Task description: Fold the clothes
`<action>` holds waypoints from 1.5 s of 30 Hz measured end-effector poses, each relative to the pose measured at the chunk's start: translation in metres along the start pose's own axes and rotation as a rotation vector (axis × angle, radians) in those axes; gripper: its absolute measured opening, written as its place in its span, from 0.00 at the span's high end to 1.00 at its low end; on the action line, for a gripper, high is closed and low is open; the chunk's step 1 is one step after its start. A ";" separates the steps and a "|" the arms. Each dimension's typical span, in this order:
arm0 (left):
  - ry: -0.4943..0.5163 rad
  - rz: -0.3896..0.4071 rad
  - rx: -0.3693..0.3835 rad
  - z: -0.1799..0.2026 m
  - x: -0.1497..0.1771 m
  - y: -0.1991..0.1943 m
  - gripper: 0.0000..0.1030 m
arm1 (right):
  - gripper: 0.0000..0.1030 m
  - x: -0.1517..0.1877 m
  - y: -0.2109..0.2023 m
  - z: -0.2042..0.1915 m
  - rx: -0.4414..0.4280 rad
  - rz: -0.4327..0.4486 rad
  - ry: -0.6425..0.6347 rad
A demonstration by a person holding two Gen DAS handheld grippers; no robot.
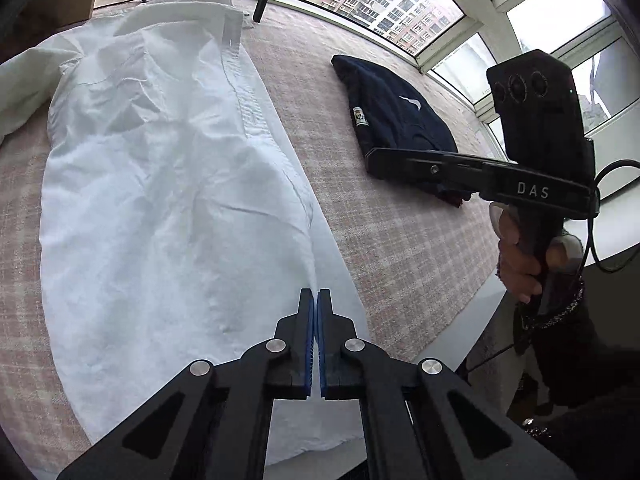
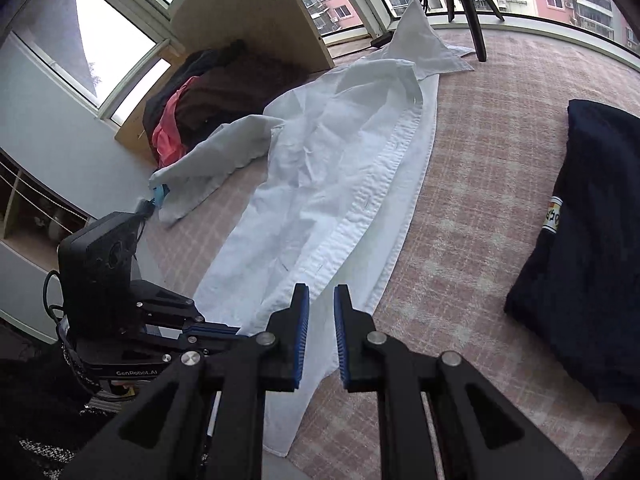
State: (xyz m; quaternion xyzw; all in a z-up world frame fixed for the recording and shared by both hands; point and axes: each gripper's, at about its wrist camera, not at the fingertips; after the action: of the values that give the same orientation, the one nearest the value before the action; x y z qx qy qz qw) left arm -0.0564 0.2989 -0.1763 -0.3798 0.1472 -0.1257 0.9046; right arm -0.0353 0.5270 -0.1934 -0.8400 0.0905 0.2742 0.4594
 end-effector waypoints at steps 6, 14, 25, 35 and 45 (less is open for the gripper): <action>0.053 -0.084 -0.109 0.001 0.009 0.017 0.82 | 0.80 -0.019 0.024 0.030 0.021 -0.021 0.095; 0.011 0.016 -0.208 -0.010 0.031 -0.029 0.75 | 0.80 -0.065 0.014 0.051 0.115 0.004 0.026; 0.138 -0.072 -0.311 0.020 0.044 0.042 0.64 | 0.62 -0.182 0.090 0.119 0.171 -0.070 0.002; -0.060 -0.072 -0.012 -0.009 0.037 0.006 0.99 | 0.97 -0.207 0.070 0.096 0.314 -0.113 -0.179; -0.038 -0.098 -0.122 0.000 0.034 0.022 0.82 | 0.97 -0.205 0.126 0.104 0.550 -0.275 -0.321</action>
State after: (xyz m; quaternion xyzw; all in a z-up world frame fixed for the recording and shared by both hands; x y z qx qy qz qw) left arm -0.0223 0.3017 -0.1982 -0.4431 0.1182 -0.1535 0.8753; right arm -0.2964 0.5213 -0.2178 -0.6351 -0.0263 0.3040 0.7096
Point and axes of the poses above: each gripper's, at about its wrist camera, not at the fingertips, and y roughly the way its jaws point, z to its right, x to its underside, and after that the axes turned 15 degrees about -y, right-handed
